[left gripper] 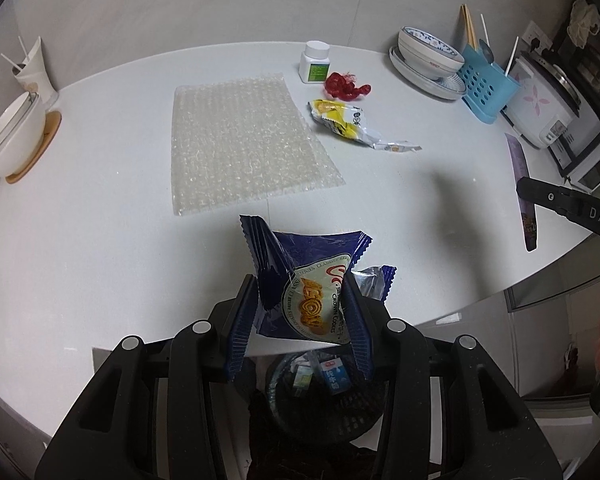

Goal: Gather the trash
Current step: 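Carry the blue packet and purple packet with both tools over the trash bin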

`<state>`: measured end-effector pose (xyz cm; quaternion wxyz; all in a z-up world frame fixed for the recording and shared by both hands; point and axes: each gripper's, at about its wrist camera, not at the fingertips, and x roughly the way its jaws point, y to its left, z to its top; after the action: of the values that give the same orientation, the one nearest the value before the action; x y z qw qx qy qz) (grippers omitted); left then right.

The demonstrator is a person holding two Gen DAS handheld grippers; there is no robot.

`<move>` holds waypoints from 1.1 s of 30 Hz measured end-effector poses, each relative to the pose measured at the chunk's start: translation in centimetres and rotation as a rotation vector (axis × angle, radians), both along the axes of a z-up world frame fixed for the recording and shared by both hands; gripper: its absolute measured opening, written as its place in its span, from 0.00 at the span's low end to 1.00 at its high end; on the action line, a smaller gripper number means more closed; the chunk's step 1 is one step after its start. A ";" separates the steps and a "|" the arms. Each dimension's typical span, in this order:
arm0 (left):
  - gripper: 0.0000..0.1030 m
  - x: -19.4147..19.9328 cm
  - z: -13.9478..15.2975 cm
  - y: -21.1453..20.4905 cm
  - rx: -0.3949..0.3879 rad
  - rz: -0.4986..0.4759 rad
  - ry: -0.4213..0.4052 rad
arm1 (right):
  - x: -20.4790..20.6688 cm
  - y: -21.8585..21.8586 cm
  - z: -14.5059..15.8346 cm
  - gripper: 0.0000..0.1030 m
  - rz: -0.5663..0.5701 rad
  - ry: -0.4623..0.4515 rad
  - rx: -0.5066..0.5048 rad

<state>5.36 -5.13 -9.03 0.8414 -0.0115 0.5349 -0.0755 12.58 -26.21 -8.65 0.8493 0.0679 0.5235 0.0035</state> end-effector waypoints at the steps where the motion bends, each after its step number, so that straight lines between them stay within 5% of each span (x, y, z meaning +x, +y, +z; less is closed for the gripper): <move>1: 0.41 -0.3 0.0 -0.1 0.000 0.001 0.000 | -0.4 0.1 0.0 0.15 0.003 -0.002 0.001; 33: 0.40 -10.5 -3.7 -0.7 -0.045 0.044 0.029 | -11.3 1.0 -4.1 0.15 0.152 0.008 0.009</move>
<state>-5.18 -5.88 -12.70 0.8347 -0.0435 0.5447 -0.0688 1.28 -25.21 -12.77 0.8442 0.0318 0.5305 0.0702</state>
